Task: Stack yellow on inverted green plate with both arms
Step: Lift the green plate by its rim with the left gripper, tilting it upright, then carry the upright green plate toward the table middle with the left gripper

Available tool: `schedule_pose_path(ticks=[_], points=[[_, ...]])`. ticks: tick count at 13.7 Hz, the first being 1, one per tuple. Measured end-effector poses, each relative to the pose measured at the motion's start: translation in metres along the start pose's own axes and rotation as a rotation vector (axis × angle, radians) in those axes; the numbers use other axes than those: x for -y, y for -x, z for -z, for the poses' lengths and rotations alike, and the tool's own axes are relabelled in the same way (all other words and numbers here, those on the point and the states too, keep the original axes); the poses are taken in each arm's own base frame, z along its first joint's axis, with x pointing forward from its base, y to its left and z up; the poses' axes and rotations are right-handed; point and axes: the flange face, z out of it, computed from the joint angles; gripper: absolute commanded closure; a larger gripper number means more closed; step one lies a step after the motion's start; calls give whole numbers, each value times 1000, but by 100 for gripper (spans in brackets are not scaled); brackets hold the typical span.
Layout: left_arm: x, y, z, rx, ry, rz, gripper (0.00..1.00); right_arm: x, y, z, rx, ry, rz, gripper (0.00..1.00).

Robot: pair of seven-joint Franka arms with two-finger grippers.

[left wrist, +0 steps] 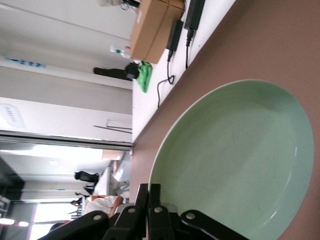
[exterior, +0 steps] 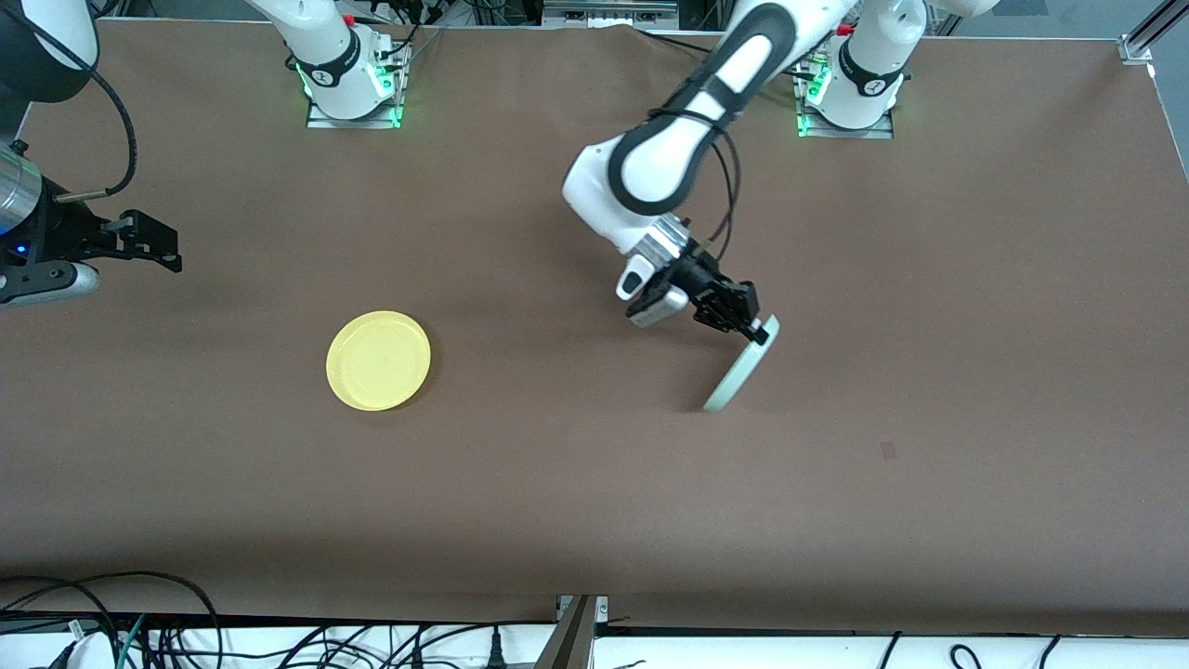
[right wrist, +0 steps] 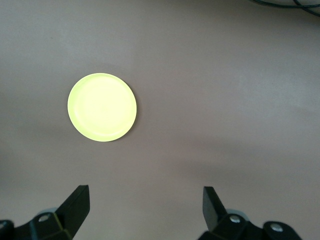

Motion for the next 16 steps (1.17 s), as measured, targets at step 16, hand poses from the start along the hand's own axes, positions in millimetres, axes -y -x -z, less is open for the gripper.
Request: schedule_pose_path(ticks=[16], points=[[-97, 12, 100, -106, -107, 93, 84, -3, 0, -1, 1, 0, -5, 0]])
